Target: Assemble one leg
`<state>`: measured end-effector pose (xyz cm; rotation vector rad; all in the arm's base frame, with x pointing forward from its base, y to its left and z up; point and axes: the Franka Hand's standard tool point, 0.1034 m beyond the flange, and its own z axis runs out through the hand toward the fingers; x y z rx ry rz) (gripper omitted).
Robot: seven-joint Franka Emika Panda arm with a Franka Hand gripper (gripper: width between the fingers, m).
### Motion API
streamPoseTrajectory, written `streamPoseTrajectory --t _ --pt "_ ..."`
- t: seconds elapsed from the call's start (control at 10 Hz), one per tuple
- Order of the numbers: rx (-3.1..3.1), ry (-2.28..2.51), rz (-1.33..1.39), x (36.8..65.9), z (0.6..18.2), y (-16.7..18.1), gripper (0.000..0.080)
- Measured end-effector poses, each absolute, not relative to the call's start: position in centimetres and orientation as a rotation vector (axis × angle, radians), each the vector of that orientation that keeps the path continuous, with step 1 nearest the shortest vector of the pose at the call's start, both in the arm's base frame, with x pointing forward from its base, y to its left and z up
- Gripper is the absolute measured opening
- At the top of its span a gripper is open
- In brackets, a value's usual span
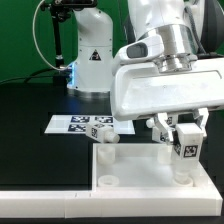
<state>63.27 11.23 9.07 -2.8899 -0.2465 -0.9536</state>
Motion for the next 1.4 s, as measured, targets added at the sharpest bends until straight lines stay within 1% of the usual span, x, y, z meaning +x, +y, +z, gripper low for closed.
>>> streamPoseTrajectory --t 0.3,0.6,1.4 --pt "-2.887 -0.243 -0.955 63.7 8.9 11.3 0.0284" --pt "-2.890 -0.233 -0.943 64.0 8.0 11.1 0.0284" --pt "-2.891 -0.236 -0.939 63.7 8.0 11.2 0.0284"
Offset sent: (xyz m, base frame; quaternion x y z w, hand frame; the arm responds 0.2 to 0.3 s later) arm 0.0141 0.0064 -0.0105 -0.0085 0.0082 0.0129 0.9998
